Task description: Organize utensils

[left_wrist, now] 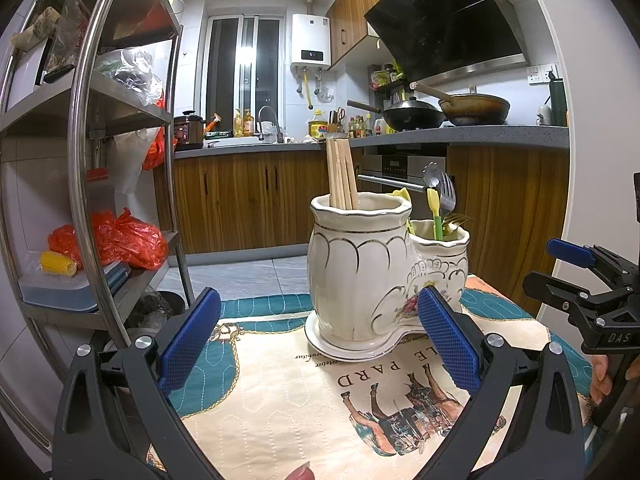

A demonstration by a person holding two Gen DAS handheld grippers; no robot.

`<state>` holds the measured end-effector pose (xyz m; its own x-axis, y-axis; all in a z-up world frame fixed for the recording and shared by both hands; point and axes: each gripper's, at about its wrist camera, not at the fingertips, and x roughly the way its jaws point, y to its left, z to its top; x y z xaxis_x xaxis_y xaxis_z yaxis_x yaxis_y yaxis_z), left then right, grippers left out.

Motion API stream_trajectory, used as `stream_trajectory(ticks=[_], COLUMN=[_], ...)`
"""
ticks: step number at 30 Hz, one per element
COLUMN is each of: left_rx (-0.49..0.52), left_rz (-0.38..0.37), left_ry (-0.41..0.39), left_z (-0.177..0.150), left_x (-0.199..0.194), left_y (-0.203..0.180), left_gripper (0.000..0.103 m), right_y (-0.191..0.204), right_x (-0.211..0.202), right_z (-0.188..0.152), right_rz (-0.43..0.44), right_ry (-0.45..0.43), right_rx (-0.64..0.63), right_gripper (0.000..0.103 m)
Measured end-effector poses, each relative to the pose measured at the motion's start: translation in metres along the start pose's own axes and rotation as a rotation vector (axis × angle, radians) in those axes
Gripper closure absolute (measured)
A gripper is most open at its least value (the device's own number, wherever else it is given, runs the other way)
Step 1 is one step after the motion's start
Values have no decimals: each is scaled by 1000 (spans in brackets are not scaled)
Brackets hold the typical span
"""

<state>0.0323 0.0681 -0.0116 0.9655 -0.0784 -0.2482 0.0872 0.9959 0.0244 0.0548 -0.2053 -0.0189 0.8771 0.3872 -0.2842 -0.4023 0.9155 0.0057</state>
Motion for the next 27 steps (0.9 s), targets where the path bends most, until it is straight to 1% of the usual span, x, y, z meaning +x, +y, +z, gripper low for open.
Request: stream_trajectory(ticks=[27], left_rx=[-4], left_rz=[4], left_ry=[8], left_z=[2], left_x=[0], left_y=[1], left_gripper=[7], right_y=[0], right_x=[0], right_z=[0], right_rz=[0], right_ry=[0], right_rx=[0], right_gripper=[8])
